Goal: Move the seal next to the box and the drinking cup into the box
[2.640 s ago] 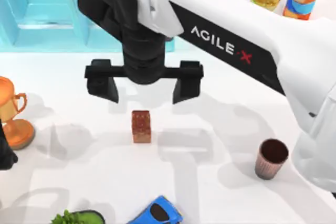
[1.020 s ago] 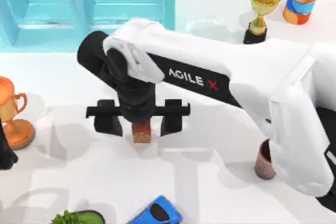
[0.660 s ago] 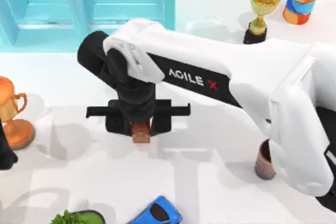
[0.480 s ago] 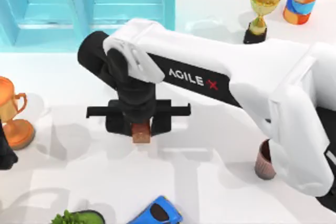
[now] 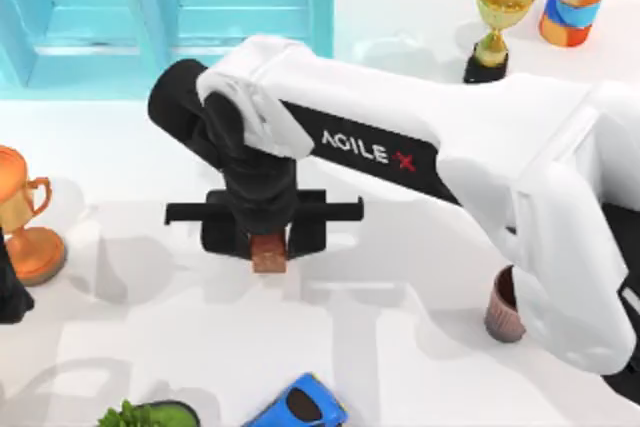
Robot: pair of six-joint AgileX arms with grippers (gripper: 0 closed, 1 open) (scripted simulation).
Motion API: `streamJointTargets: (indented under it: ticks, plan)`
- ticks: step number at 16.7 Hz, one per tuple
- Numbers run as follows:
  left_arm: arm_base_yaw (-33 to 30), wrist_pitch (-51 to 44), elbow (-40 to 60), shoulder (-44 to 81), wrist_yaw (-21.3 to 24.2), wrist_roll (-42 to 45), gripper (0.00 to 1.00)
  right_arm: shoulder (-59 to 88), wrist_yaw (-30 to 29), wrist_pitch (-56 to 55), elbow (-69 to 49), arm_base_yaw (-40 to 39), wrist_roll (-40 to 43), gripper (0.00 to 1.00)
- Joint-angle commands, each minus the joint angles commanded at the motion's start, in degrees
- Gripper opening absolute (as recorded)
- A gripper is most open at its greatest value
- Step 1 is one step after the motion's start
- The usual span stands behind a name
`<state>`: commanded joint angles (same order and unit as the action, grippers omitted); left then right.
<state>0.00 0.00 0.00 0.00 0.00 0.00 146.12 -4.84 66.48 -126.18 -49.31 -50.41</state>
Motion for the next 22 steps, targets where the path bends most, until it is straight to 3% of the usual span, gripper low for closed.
streamJointTargets:
  ticks: [11, 18, 22]
  plan:
    - [0.00, 0.00, 0.00, 0.00, 0.00, 0.00, 1.00, -22.05, 0.77, 4.73, 16.15, 7.76, 8.00, 0.00]
    - [0.00, 0.00, 0.00, 0.00, 0.00, 0.00, 1.00, -23.58, 0.98, 4.79, 17.71, 9.03, 9.42, 0.00]
    - [0.00, 0.00, 0.00, 0.00, 0.00, 0.00, 1.00, -30.39, 1.99, 3.18, 25.17, 17.45, 17.87, 0.00]
